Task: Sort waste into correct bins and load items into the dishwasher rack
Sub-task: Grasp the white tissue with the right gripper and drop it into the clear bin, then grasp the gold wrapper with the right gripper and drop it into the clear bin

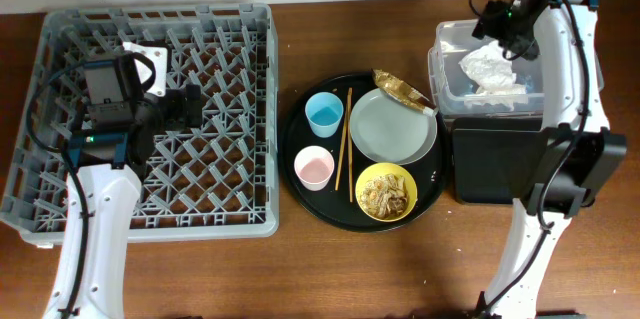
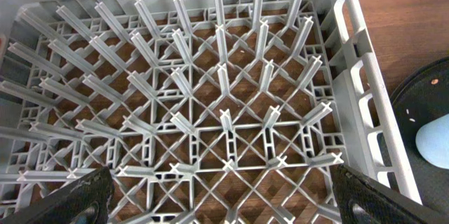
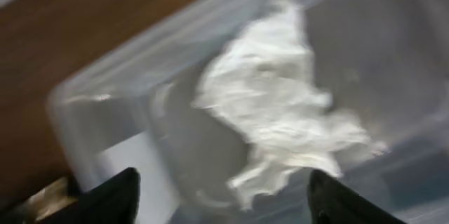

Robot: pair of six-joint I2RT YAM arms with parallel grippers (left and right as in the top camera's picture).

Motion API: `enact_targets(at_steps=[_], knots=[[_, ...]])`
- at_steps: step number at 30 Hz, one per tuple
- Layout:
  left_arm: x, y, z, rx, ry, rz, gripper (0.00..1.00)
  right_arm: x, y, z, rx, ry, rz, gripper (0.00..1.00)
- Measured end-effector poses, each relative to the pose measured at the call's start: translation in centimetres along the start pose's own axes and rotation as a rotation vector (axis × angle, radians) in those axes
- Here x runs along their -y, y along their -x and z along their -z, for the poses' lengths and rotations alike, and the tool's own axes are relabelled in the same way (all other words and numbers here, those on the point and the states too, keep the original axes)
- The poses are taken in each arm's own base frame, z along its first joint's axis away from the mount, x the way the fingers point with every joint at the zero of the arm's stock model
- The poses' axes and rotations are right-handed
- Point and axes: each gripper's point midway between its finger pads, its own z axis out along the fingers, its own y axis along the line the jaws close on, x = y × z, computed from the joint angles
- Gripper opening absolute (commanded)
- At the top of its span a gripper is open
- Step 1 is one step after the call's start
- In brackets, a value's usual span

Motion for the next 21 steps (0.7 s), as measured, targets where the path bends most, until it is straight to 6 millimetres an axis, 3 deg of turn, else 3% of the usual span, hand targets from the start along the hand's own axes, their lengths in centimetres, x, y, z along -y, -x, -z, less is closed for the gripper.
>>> enact_targets(at_steps=[2,5,8,11,15,21], knots=[[0.0,0.0,0.0,0.0,0.0,0.0,0.99,-3.9,-0.7,1.4,-0.004,0.102,0.162,0.73],[0.0,0.0,0.0,0.0,0.0,0.0,0.99,-11.6,-4.8,1.7,-0.031,0.119,0.467,0.73],[0.0,0.0,0.0,0.0,0.0,0.0,0.99,-15.9,-8.6,0.5,-0.049,0.083,0.675,0.73],[0.0,0.0,0.0,0.0,0.0,0.0,0.99,-15.7,-10.0,-2.2,-0.068,0.03,0.741,0.82],[0.0,0.0,0.0,0.0,0.0,0.0,0.99,-12.6,-12.6,-6.6,-0.17,-0.034,0.783,0.92],[0.0,0.0,0.0,0.0,0.0,0.0,0.99,-11.3,-14.5,-8.3,-0.227,-0.052,0.811,0.88]])
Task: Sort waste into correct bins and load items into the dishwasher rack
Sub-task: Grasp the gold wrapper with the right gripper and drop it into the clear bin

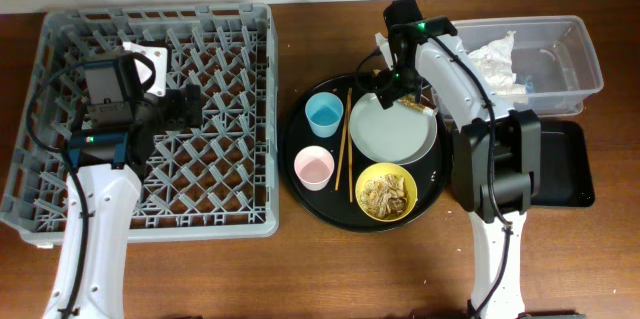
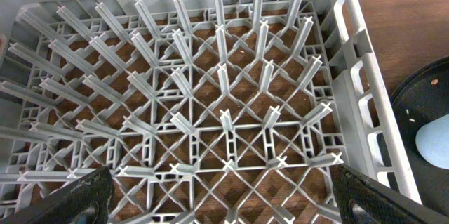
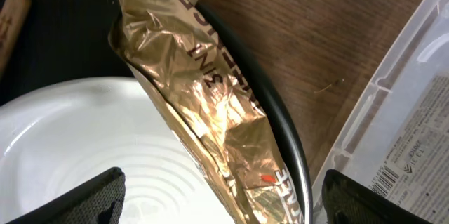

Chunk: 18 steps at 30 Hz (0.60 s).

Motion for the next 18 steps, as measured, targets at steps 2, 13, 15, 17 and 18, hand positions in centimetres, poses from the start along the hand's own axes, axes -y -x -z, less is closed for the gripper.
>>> enact_targets(at_steps=[2,13,15,17,18], knots=[[0.0,0.0,0.0,0.0,0.0,0.0,0.99,0.0,-0.2,-0.1,-0.007,0.002,0.002,0.82],[0.0,0.0,0.0,0.0,0.0,0.0,0.99,-0.8,-2.6,-1.5,-0.089,0.028,0.0,0.48],[0.0,0.0,0.0,0.0,0.0,0.0,0.99,-0.8,-2.6,-1.5,-0.088,0.029,-0.007,0.59],[0.0,0.0,0.0,0.0,0.0,0.0,0.99,-1.0,-2.7,-1.7,-0.092,0.036,-0.015,0.59],[0.0,0.0,0.0,0.0,0.0,0.0,0.99,-1.2,-2.9,-2.1,-0.093,0.044,-0.014,0.58]])
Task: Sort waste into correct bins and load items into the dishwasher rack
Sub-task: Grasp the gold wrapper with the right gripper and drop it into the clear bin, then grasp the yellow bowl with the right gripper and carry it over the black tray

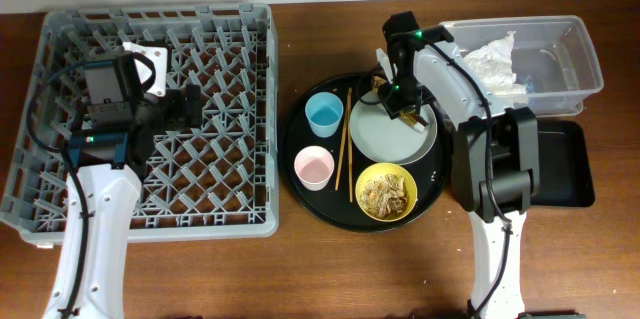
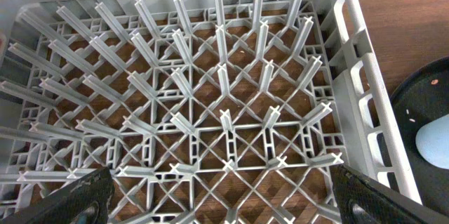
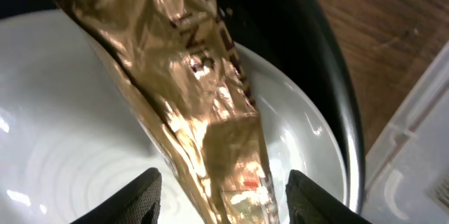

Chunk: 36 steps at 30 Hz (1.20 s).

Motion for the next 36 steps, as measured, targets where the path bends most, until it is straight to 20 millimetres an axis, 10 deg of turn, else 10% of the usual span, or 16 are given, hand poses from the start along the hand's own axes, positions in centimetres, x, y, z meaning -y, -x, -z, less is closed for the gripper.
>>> enact_targets(at_steps=[4,10,15,19,21,22,24,29,32,36], knots=[[0.0,0.0,0.0,0.0,0.0,0.0,0.99,-0.7,-0.6,-1.1,-0.009,0.034,-0.003,0.09],[0.0,0.0,0.0,-0.001,0.0,0.0,0.99,-1.3,-0.7,0.4,-0.029,0.073,-0.028,0.04],[0.0,0.0,0.0,0.0,0.0,0.0,0.99,1.4,4.4,15.2,0.249,0.071,-0.142,0.04],[0.0,0.0,0.0,0.0,0.0,0.0,0.99,11.6,2.4,19.9,0.368,-0.025,-0.572,0.04],[0.0,0.0,0.0,0.0,0.0,0.0,0.99,15.3,0.3,17.9,0.317,-0.046,-0.769,0.24],[0.0,0.0,0.0,0.0,0.0,0.0,0.99,16.8,-0.6,16.2,0.289,-0.053,-0.866,0.75],[0.0,0.0,0.0,0.0,0.0,0.0,0.99,18.0,-0.8,13.7,0.277,-0.042,-0.973,0.99],[0.0,0.0,0.0,0.0,0.0,0.0,0.99,16.5,0.1,10.7,0.241,0.083,-0.977,0.89],[0.0,0.0,0.0,0.0,0.0,0.0,0.99,14.6,1.0,14.0,0.282,0.192,-0.845,0.84],[0.0,0.0,0.0,0.0,0.0,0.0,0.99,9.1,-3.1,21.8,0.241,0.239,-0.677,0.82]])
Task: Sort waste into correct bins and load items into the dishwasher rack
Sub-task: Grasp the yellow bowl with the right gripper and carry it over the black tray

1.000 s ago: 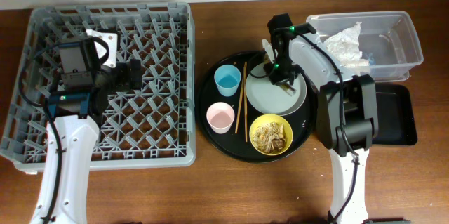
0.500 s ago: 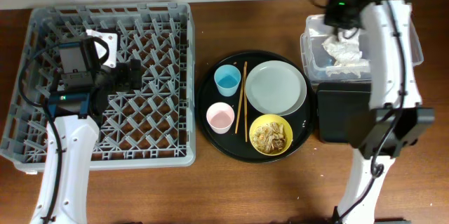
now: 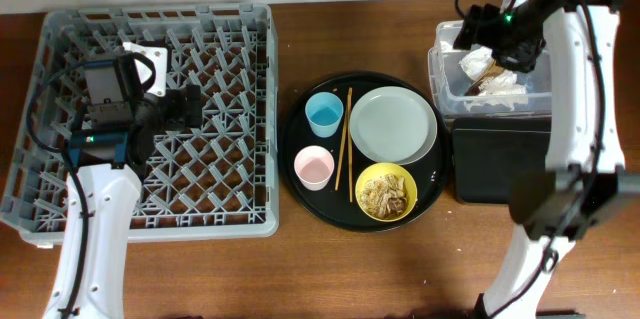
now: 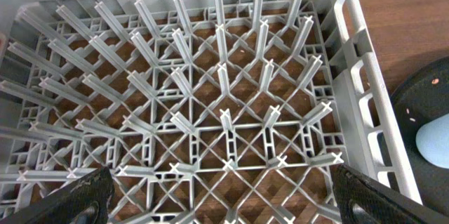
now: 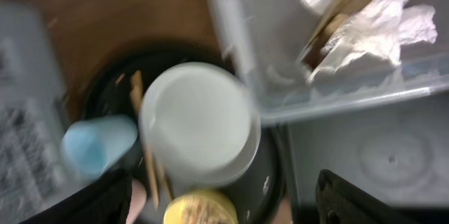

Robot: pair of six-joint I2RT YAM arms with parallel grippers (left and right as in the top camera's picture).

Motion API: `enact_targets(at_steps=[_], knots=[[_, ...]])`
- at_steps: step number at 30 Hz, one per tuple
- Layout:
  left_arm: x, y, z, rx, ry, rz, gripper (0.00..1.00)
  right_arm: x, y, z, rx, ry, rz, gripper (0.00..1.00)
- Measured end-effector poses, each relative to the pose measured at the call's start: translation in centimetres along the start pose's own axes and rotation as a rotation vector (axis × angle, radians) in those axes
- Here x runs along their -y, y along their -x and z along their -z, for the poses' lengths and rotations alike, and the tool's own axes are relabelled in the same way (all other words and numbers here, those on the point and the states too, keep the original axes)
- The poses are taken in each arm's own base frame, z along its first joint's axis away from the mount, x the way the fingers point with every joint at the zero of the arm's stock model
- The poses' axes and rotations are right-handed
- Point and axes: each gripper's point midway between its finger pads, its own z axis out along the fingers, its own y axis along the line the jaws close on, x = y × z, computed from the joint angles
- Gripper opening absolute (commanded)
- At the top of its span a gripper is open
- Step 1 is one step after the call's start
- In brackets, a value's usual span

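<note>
A gold snack wrapper (image 5: 335,15) lies in the clear bin (image 3: 441,71) among crumpled white paper (image 5: 393,20); the wrapper (image 3: 492,78) also shows from overhead. My right gripper (image 3: 478,37) hovers above that bin, open and empty (image 5: 224,182). On the round black tray (image 3: 296,149) sit a pale plate (image 3: 393,125), a blue cup (image 3: 324,114), a pink cup (image 3: 314,167), chopsticks (image 3: 345,139) and a yellow bowl of leftovers (image 3: 387,191). My left gripper (image 3: 190,107) hangs open (image 4: 221,182) over the grey dishwasher rack (image 4: 354,90).
A black bin (image 3: 500,164) stands just in front of the clear bin at the right. The rack (image 3: 60,209) fills the table's left side, its upright pins standing under my left gripper. Bare wood lies along the front edge.
My right gripper was down on the plate with its jaws around the gold wrapper. Now it is open above the clear bin and the wrapper lies inside. The left arm has not moved.
My right gripper was first over the clear bin holding white paper. Then it was over the gold wrapper at the plate's far rim, then low around it. Now the wrapper is in the bin and the plate is bare. The left gripper stayed open over the rack throughout.
</note>
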Motion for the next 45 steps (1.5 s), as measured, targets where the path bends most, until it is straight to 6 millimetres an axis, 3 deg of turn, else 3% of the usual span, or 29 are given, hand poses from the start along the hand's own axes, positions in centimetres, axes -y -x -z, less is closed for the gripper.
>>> enact_targets(at_steps=[2,3,5,9,11,12,17,19,22,24,27,29,35,38,41,43,44,45], knots=[[0.0,0.0,0.0,0.0,0.0,0.0,0.99,-2.9,-3.4,3.8,-0.007,0.016,0.093,0.77],[0.0,0.0,0.0,0.0,0.0,0.0,0.99,-4.1,-4.5,4.6,-0.011,0.026,0.126,0.77],[0.0,0.0,0.0,0.0,0.0,0.0,0.99,-6.5,-6.1,4.0,-0.043,0.04,0.192,0.74],[0.0,0.0,0.0,0.001,0.001,0.0,0.99,-10.2,-12.1,-2.3,-0.228,-0.04,0.292,0.7],[0.0,0.1,0.0,0.002,0.001,0.0,0.99,-10.8,-15.2,-6.2,-0.293,-0.112,0.317,0.65],[0.0,0.1,0.0,0.002,0.001,0.0,0.99,-10.5,-17.6,-9.0,-0.348,-0.166,0.319,0.59],[0.0,0.1,0.0,0.002,0.0,0.0,0.99,-10.0,-21.7,-14.0,-0.381,-0.221,0.31,0.49],[0.0,0.0,0.0,0.001,0.0,0.0,0.99,-10.1,-22.5,-15.7,-0.364,-0.207,0.298,0.45],[0.0,0.0,0.0,0.001,0.0,0.0,0.99,-8.5,-24.3,-17.7,-0.395,-0.233,0.253,0.38],[0.0,0.0,0.0,0.001,0.0,0.0,0.99,-8.0,-24.8,-18.0,-0.405,-0.244,0.232,0.27],[0.0,0.0,0.0,0.001,0.001,0.0,0.99,-8.2,-24.8,-18.2,-0.403,-0.237,0.21,0.16],[0.0,0.0,0.0,0.001,0.001,0.0,0.99,-8.2,-25.0,-18.2,-0.413,-0.235,0.201,0.04],[0.0,0.0,0.0,0.001,0.001,0.0,0.99,-7.8,-25.6,-18.0,-0.44,-0.251,0.19,0.04],[0.0,0.0,0.0,0.001,0.001,0.0,0.99,-7.5,-26.0,-16.9,-0.478,-0.269,0.215,0.04],[0.0,0.0,0.0,0.001,0.001,0.0,0.99,-9.1,-24.5,-13.8,-0.461,-0.233,0.251,0.04],[0.0,0.0,0.0,0.001,0.0,0.0,0.99,-11.0,-21.9,-9.5,-0.36,-0.137,0.281,0.04],[0.0,0.0,0.0,0.001,0.001,0.0,0.99,-10.6,-20.5,-7.0,-0.316,-0.104,0.274,0.04],[0.0,0.0,0.0,0.001,0.001,0.0,0.99,-9.9,-19.7,-5.8,-0.303,-0.083,0.267,0.04]])
